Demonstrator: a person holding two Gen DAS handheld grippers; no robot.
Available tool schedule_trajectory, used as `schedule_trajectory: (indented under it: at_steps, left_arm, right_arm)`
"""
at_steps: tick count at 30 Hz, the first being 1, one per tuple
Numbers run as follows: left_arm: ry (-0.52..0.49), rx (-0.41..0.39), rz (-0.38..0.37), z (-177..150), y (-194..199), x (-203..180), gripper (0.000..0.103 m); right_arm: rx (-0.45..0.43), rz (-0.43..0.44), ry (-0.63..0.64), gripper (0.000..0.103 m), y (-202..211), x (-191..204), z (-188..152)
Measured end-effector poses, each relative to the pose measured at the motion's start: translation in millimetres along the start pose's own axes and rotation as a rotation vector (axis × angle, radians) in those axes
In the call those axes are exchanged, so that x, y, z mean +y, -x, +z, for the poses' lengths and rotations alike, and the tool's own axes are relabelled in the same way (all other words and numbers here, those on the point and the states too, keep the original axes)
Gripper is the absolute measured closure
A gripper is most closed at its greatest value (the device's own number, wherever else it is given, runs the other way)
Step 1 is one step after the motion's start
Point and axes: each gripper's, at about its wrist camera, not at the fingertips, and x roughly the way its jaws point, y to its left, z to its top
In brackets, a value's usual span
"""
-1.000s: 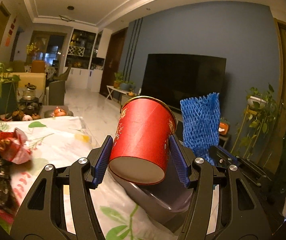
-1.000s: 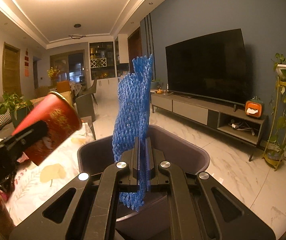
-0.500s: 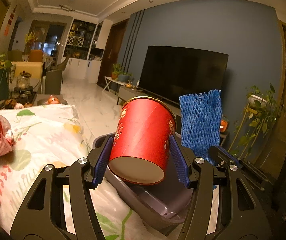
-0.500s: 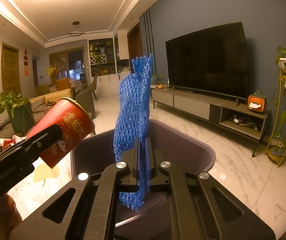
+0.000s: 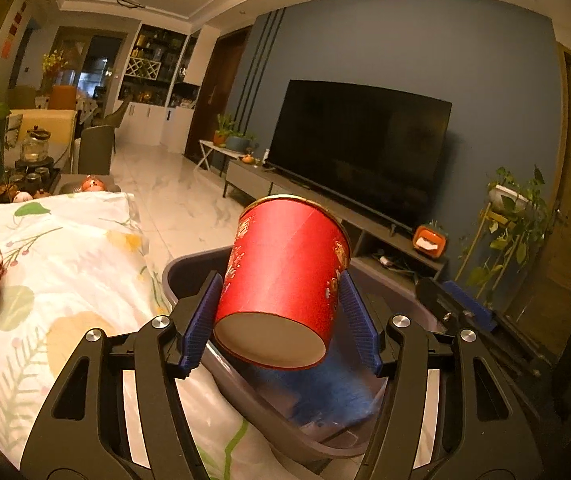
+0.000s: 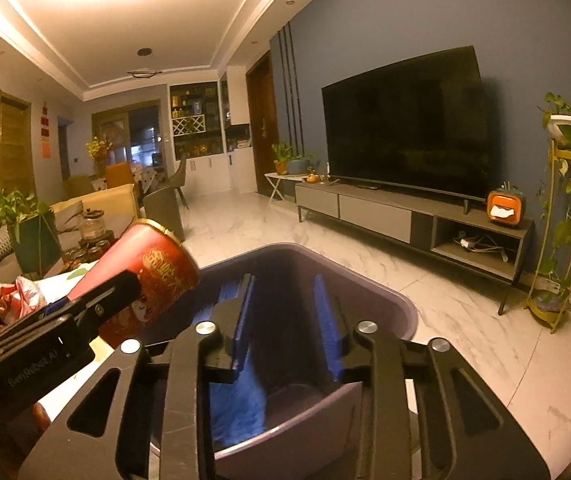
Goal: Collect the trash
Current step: 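Open the left tool to drop the cup while the right tool drops the net into the bin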
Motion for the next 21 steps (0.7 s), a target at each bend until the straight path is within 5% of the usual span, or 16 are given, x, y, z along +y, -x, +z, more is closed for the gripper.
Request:
schedule_trajectory:
  at_steps: [13,21]
  left_arm:
    - [0.050,-0.003,0.039,-4.1,20.4,10.8,0.023]
    - [0.071,-0.068,0.196,-4.2,77.4,26.9,0.013]
  right_arm:
    - [-0.046,0.008,-0.007,0.040,36.0,-4.4,2.2]
    - [-0.068,0.055,0.003,0.024,61.6,9.6,1.0]
